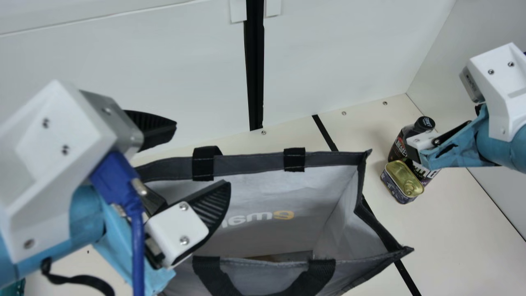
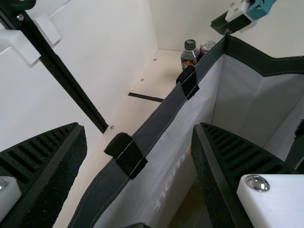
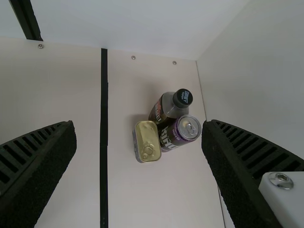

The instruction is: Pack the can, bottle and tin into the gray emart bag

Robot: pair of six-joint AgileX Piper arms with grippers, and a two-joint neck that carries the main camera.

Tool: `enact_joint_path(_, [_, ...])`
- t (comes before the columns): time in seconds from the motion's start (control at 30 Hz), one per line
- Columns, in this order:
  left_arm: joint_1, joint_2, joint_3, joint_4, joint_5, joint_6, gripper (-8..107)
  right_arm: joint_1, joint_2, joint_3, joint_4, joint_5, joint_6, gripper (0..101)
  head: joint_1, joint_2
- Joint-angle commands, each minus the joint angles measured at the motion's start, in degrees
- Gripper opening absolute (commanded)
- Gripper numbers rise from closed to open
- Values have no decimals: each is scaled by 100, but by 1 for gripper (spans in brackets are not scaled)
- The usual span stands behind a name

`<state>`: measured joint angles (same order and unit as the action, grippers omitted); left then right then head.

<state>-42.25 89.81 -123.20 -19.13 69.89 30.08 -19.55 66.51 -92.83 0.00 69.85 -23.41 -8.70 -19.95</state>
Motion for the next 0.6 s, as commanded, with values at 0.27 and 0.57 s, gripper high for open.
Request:
enact_joint_path(0.27, [-198, 290, -154, 86, 1, 131, 90, 0, 0, 0, 0, 0, 0, 91, -130, -5])
enact_joint_path(0.57, [-335, 617, -337, 164, 1, 269, 90, 0, 0, 0, 0, 0, 0, 91, -130, -5])
